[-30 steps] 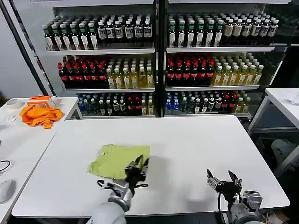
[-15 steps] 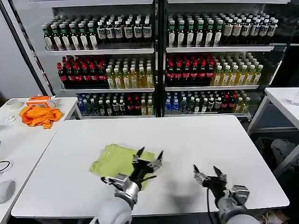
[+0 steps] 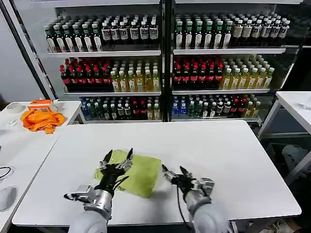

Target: Fold and organize the clothes.

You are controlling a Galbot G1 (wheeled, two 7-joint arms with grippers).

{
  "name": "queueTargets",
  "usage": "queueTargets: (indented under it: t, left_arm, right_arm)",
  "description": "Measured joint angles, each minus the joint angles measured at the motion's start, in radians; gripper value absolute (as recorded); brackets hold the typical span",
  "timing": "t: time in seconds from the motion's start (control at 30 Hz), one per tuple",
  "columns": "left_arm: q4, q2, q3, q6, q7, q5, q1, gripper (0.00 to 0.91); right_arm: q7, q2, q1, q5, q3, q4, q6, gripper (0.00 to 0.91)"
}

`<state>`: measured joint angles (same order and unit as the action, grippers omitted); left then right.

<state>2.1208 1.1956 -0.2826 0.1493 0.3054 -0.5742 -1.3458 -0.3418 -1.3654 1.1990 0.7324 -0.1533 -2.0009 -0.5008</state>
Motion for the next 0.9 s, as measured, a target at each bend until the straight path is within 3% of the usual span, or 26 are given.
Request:
queueTargets:
  t: [0.07, 0.1, 0.13, 0.2, 0.3, 0.67, 0.9]
  left_arm:
    - [0.007, 0.005, -0.018, -0.004, 0.000, -0.004, -0.021, 0.907]
    - [0.010, 0.007, -0.027, -0.007, 0.000, -0.005, -0.032, 0.907]
    - [0.013, 0.009, -0.035, -0.009, 0.000, -0.007, -0.041, 0.907]
    - [0.018, 0.013, -0.050, -0.013, 0.001, -0.009, -0.056, 0.907]
    - [0.025, 0.020, -0.065, -0.016, 0.001, -0.012, -0.075, 0.907]
    - [0.032, 0.023, -0.101, -0.030, 0.001, -0.021, -0.120, 0.907]
    - [0.026, 0.023, -0.106, -0.034, 0.001, -0.023, -0.126, 0.907]
  right_arm:
    - [-0.004, -0.023, -0.029, 0.008, 0.023, 0.035, 0.003, 0.877]
    - [-0.006, -0.034, -0.042, 0.010, 0.031, 0.053, 0.005, 0.786]
    - [-0.007, -0.045, -0.055, 0.014, 0.040, 0.070, 0.007, 0.685]
    - [-0.012, -0.066, -0.079, 0.018, 0.052, 0.102, 0.011, 0.322]
    - [-0.020, -0.095, -0.110, 0.020, 0.064, 0.148, 0.018, 0.010]
    - [-0.038, -0.160, -0.175, 0.005, 0.087, 0.265, 0.041, 0.000]
    - [-0.032, -0.169, -0.212, -0.075, 0.094, 0.324, 0.040, 0.000]
